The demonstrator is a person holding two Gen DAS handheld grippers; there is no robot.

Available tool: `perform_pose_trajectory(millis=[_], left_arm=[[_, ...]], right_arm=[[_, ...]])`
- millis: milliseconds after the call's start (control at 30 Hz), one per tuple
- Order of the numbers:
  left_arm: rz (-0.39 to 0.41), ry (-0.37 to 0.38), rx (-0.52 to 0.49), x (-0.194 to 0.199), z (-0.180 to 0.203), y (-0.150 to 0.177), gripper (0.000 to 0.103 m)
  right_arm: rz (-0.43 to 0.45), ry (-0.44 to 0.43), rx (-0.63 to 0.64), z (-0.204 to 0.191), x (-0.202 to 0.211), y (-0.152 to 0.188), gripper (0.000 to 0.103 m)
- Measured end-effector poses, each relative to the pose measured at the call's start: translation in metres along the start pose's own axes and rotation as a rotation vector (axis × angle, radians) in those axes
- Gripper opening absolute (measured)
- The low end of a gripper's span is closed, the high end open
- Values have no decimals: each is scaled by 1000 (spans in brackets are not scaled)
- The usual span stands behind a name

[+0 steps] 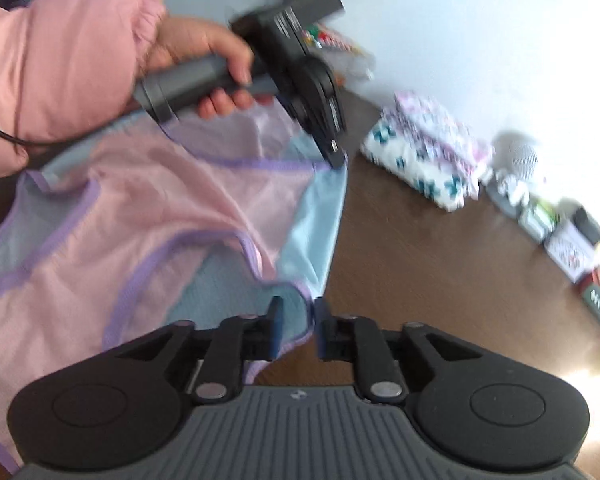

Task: Fold clothes

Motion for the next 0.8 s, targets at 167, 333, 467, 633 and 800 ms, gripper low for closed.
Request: perform_pose_trajectory(millis=[167, 333, 467, 633, 800], left_arm=[[12, -14, 1, -2, 2, -2, 2], [32, -13, 11, 4, 0, -2, 6], [94, -36, 12, 36, 1, 2, 33], [199, -87, -15, 115, 18, 48, 86], [257, -135, -27, 188, 48, 129, 97]], right_arm=[[10, -32, 108, -13, -12, -13, 25], [-49, -98, 104, -18, -22, -8, 9], [22, -116, 9, -9, 3, -9, 31], [65, -223, -113, -4, 35, 1, 56], [82, -291, -205, -14, 50, 20, 82]])
Point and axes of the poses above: each gripper's, at about its wrist camera, not at the fingertips, and x roughly against the way its jaws point, z to its right, y to its underside, the point moved 4 cm from there along -x, roughly the way its jaws point, and after that the axes turned 5 degrees about -z, right-handed, at the moved point
